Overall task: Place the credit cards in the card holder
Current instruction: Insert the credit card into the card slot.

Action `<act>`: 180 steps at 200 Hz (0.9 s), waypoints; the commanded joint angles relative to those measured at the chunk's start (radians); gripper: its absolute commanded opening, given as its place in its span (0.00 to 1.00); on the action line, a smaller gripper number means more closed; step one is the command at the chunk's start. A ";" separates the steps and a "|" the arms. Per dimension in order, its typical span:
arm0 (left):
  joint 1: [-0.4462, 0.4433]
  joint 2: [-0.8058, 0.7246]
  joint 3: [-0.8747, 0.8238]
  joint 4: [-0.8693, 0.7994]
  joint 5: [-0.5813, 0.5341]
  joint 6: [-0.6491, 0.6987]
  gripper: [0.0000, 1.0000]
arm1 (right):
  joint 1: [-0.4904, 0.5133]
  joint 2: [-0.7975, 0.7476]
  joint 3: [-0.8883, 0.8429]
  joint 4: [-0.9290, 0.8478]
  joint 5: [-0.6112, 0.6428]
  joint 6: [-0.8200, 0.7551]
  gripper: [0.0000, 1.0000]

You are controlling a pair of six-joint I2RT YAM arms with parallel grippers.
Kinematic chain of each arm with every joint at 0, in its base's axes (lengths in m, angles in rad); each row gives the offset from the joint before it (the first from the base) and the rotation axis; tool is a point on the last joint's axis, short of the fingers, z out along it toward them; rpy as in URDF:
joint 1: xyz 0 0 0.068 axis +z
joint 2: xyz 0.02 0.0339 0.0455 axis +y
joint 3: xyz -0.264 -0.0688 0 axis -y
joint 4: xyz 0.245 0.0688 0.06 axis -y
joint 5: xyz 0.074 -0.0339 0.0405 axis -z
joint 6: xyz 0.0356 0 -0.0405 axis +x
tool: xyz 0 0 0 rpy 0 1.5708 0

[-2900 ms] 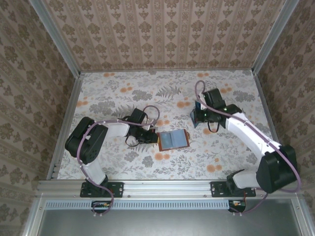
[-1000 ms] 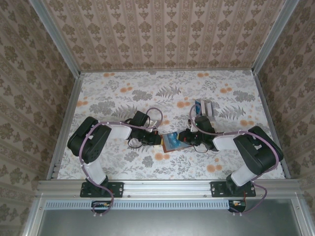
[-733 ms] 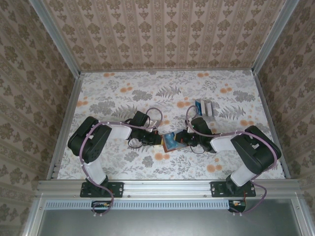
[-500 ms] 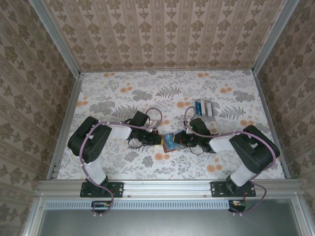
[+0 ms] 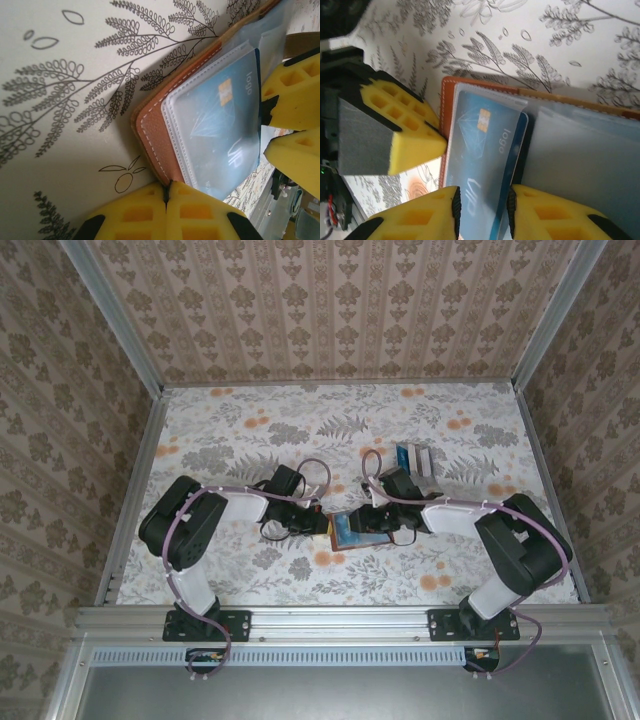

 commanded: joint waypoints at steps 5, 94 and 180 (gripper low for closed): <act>-0.018 0.068 -0.041 -0.060 -0.085 0.032 0.00 | -0.017 -0.067 0.056 -0.229 0.037 -0.120 0.38; -0.018 0.068 -0.042 -0.049 -0.073 0.042 0.00 | -0.079 -0.153 0.152 -0.428 0.156 -0.165 0.41; -0.022 0.067 -0.062 -0.019 -0.070 0.023 0.00 | 0.004 0.054 0.118 -0.227 0.037 -0.020 0.29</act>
